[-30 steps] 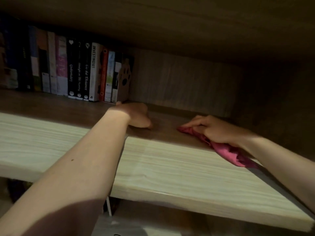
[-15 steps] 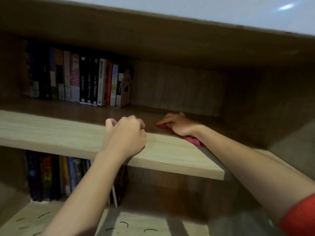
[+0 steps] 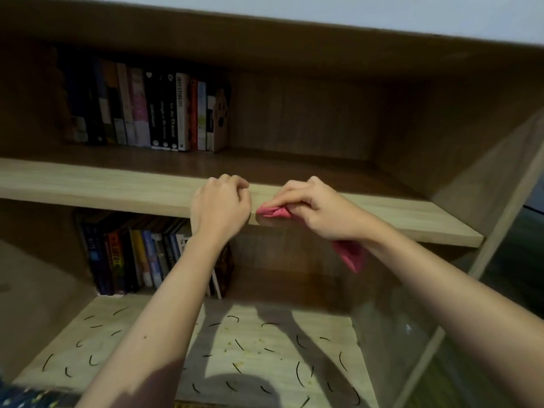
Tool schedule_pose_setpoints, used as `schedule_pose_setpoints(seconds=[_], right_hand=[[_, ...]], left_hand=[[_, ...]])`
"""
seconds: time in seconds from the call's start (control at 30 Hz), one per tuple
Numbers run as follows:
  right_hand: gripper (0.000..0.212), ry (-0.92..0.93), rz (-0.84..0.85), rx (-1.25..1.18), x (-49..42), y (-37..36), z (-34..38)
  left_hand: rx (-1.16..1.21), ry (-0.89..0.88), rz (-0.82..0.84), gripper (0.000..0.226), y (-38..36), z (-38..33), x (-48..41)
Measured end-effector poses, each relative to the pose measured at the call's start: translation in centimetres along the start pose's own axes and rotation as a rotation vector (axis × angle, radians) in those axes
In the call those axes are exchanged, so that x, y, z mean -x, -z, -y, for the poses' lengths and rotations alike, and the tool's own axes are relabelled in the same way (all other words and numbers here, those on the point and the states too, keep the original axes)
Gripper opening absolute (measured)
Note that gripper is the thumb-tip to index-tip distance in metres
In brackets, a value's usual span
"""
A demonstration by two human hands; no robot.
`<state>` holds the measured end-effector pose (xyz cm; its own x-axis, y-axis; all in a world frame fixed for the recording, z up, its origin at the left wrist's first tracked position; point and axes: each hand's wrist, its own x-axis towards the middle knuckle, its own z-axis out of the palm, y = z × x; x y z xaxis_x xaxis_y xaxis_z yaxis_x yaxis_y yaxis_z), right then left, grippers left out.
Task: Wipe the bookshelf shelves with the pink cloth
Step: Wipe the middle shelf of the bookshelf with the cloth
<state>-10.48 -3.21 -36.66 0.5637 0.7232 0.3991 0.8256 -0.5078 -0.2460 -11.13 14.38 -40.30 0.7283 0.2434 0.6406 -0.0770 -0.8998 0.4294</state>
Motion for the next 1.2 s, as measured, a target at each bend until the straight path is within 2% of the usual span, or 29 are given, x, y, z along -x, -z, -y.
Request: schedule_pose_setpoints(seconds=[0.07, 0.13, 0.2, 0.27, 0.33, 0.43, 0.53, 0.6, 0.67, 0.83, 0.93, 1.07, 1.13, 1.2], right_hand=[[0.043, -0.101, -0.120, -0.026, 0.4, 1.1, -0.7], [0.040, -0.267, -0.217, 0.055, 0.5, 1.6, -1.7], [0.038, -0.372, -0.173, 0.155, 0.6, 1.0, -2.0], [0.036, -0.353, -0.160, 0.241, 1.0, -0.3, -1.1], [0.036, -0.218, -0.242, 0.280, 2.0, -1.3, 0.2], [0.039, -0.030, -0.284, 0.161, 4.1, -1.8, 0.9], [0.039, -0.127, -0.454, 0.092, 5.4, -1.1, -0.8], [0.036, -0.226, -0.596, 0.260, 5.5, -1.5, -1.4], [0.037, -0.225, -0.669, 0.441, 5.6, -3.4, -1.4], [0.042, -0.008, -0.587, 0.405, 7.0, -6.4, -1.1], [0.039, 0.028, -0.576, 0.313, 7.6, -5.8, -1.0], [0.039, 0.135, -0.459, 0.257, 9.6, -8.1, -2.6], [0.035, 0.051, -0.454, 0.171, 10.8, -10.0, -3.9], [0.033, -0.131, -0.486, 0.006, 11.5, -11.5, -5.2]], left_hand=[[-0.022, -0.053, -0.042, 0.030, -0.4, 0.4, 1.3], [0.005, -0.076, -0.072, 0.031, -0.7, 0.8, 2.0], [0.037, -0.092, -0.077, 0.033, -0.9, 1.1, 2.4], [0.078, -0.121, -0.072, 0.037, -0.9, 1.3, 2.7], [0.147, -0.167, -0.057, 0.044, -0.8, 1.6, 3.2], [0.233, -0.247, -0.060, 0.050, -0.9, 2.1, 4.3], [0.189, -0.296, -0.087, 0.051, -1.4, 2.7, 5.2], [0.158, -0.291, -0.112, 0.050, -1.9, 2.5, 5.7], [0.134, -0.279, -0.140, 0.049, -2.5, 2.0, 6.2], [0.084, -0.219, -0.197, 0.045, -3.5, 1.3, 6.9], [0.046, -0.206, -0.209, 0.047, -3.8, 1.4, 7.3], [0.077, -0.206, -0.218, 0.055, -4.6, 1.5, 9.0], [0.084, -0.221, -0.210, 0.055, -5.4, 1.6, 10.3], [0.082, -0.271, -0.183, 0.054, -6.6, 1.8, 11.7]])
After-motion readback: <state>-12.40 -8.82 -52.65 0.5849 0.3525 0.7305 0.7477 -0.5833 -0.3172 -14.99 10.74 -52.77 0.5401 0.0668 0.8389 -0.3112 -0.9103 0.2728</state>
